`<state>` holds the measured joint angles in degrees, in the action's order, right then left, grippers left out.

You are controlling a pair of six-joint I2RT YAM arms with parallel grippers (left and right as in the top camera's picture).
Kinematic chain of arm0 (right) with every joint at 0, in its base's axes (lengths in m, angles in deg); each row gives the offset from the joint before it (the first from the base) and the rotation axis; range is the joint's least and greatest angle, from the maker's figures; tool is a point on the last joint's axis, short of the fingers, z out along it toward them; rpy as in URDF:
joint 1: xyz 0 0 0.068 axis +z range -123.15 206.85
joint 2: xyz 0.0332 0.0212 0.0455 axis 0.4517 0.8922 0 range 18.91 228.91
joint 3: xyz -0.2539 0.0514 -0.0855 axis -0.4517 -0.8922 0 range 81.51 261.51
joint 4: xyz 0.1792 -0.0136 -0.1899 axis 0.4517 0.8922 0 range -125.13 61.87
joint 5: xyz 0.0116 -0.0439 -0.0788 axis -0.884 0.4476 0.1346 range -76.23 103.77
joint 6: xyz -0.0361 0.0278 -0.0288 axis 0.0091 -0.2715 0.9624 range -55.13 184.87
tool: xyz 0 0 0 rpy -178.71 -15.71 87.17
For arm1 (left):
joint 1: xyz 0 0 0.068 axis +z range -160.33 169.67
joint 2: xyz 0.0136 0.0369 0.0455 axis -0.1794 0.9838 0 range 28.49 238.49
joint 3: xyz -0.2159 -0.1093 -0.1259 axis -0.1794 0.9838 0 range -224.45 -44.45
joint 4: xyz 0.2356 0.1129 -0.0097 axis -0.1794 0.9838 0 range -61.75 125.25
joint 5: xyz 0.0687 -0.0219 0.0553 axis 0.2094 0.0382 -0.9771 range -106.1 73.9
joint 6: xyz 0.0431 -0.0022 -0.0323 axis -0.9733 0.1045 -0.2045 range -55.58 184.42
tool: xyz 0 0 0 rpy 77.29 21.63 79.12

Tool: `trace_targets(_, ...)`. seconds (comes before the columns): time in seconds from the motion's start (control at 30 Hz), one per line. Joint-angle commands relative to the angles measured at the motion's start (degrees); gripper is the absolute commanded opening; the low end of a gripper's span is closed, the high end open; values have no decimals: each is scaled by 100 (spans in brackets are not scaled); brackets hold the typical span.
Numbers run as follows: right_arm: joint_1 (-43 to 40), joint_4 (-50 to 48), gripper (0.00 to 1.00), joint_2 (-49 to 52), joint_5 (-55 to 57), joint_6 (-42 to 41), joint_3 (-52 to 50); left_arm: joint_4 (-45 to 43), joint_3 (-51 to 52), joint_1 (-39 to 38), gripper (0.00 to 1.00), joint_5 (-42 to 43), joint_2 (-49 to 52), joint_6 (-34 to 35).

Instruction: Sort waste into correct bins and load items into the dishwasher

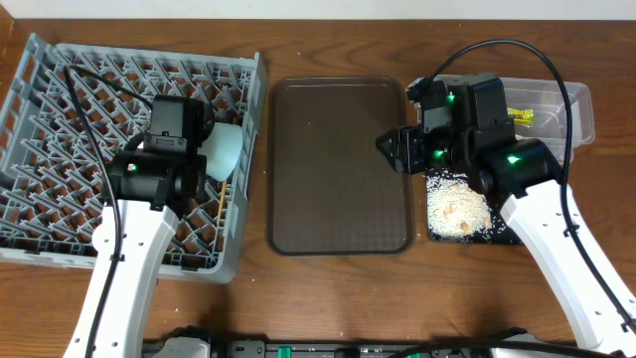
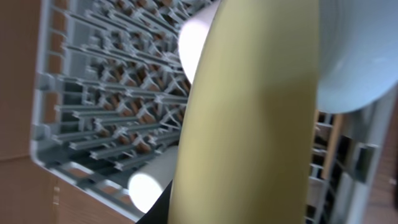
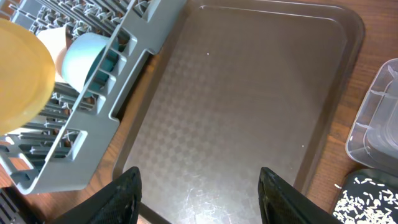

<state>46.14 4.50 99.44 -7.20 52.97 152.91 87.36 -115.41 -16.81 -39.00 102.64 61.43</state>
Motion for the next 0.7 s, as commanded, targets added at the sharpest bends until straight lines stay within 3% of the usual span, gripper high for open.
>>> trace_targets(0.0,7,7,58,-28,20,39,26,109,-39,15,7,529,-22,317)
trace_targets(0.3,0,146,58,-28,17,37,26,127,212,22,8,492,-4,-385)
trace_targets(0.53,2,232,58,-28,17,37,26,129,212,20,9,-155,-4,-426)
trace_targets(0.57,2,229,58,-28,17,37,26,136,212,20,16,-157,-2,-426)
trace_targets(0.6,2,229,58,-28,17,35,26,136,212,20,31,-157,-2,-424)
trace_targets(0.67,2,238,58,-28,15,15,26,136,212,20,43,-153,-2,-411)
